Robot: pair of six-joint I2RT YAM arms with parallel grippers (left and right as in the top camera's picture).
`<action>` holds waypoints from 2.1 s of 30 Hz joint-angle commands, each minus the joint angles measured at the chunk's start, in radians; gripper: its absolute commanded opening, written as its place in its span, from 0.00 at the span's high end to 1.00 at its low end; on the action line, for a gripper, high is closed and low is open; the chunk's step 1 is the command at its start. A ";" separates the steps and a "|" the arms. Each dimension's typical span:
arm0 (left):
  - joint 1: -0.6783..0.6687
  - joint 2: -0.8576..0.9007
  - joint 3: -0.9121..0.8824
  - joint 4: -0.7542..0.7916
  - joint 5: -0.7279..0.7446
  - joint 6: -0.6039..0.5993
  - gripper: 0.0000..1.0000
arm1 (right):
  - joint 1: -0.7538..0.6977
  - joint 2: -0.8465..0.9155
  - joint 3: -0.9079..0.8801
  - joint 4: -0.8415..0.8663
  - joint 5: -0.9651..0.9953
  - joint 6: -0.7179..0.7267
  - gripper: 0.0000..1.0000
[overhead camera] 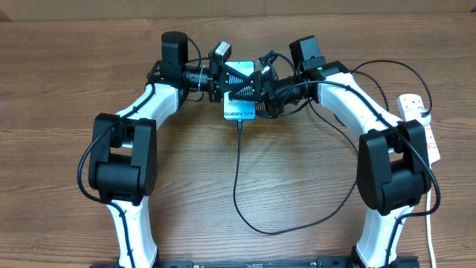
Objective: Plug charger to phone and switch on socket
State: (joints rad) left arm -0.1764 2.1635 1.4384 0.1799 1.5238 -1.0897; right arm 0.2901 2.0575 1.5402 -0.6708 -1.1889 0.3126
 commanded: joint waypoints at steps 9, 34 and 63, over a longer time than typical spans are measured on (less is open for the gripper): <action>-0.006 -0.026 0.000 0.004 0.042 0.013 0.96 | -0.124 -0.032 0.023 -0.306 -0.128 -0.327 0.00; -0.005 -0.026 0.000 0.004 0.040 0.013 0.96 | -0.179 -0.032 0.023 -0.608 0.211 -0.505 0.00; -0.005 -0.026 0.000 0.004 0.037 0.013 0.96 | -0.179 -0.032 0.023 -0.624 0.272 -0.505 0.19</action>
State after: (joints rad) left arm -0.1772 2.1635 1.4384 0.1799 1.5337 -1.0893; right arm 0.1116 2.0575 1.5501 -1.2984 -0.9154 -0.1864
